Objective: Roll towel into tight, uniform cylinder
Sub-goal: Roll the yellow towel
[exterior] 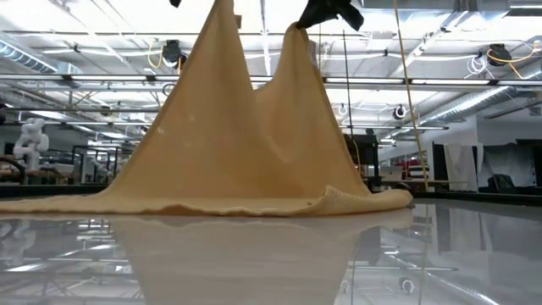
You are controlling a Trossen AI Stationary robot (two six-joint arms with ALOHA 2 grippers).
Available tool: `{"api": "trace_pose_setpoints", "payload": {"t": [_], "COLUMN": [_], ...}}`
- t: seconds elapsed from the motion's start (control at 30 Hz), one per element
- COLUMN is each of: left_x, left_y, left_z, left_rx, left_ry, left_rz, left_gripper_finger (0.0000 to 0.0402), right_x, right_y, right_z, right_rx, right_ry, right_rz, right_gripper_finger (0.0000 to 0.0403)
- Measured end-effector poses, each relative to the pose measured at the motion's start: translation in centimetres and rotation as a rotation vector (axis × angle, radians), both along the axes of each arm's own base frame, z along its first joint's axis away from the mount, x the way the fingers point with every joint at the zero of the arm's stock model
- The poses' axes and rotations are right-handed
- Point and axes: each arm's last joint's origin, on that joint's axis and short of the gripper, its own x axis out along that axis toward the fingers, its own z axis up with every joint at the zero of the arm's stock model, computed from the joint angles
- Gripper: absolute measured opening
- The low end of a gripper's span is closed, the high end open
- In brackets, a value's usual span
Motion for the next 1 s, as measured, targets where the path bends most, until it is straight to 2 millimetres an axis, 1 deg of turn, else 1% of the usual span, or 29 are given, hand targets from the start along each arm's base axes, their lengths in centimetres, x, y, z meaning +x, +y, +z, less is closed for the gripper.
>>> {"api": "trace_pose_setpoints", "payload": {"t": [0.27,0.33,0.43,0.6,0.7,0.77,0.87,0.93,1.0], "left_x": [0.1,0.1,0.1,0.1,0.5,0.9,1.7,2.7,3.7], "left_y": [-0.3,-0.3,-0.2,-0.3,-0.5,-0.6,-0.7,-0.7,-0.6], "left_z": [0.0,0.0,0.0,0.0,-0.2,-0.4,-0.9,-1.5,-2.4], "left_rx": [-0.030,-0.034,-0.081,-0.167,-0.181,-0.182,-0.202,-0.208,-0.214], "left_ry": [-0.015,-0.017,-0.042,-0.085,-0.085,-0.074,-0.062,-0.030,0.015], "left_rz": [-0.019,-0.019,-0.002,0.027,0.034,0.038,0.052,0.052,0.057], "left_gripper_finger": [0.0001,0.0001,0.0001,0.0001,0.0001,0.0001,0.0001,0.0001,0.0001], "right_x": [0.4,0.5,0.6,-0.1,-1.0,-2.3,-3.2,-3.4,-3.0], "right_y": [0.9,0.9,1.0,1.1,0.7,0.2,-0.7,-1.2,-1.8], "right_z": [0.4,0.5,0.6,1.3,1.4,1.3,0.7,0.1,-0.3], "right_rx": [0.206,0.240,0.266,0.262,0.214,0.157,0.111,0.086,0.028], "right_ry": [-0.146,-0.173,-0.193,-0.208,-0.148,-0.054,0.071,0.147,0.187], "right_rz": [0.016,0.048,0.082,0.093,0.123,0.137,0.145,0.155,0.185], "right_gripper_finger": [0.0000,0.0000,0.0000,0.0000,0.0000,0.0000,0.0000,0.0000,0.0000]}}
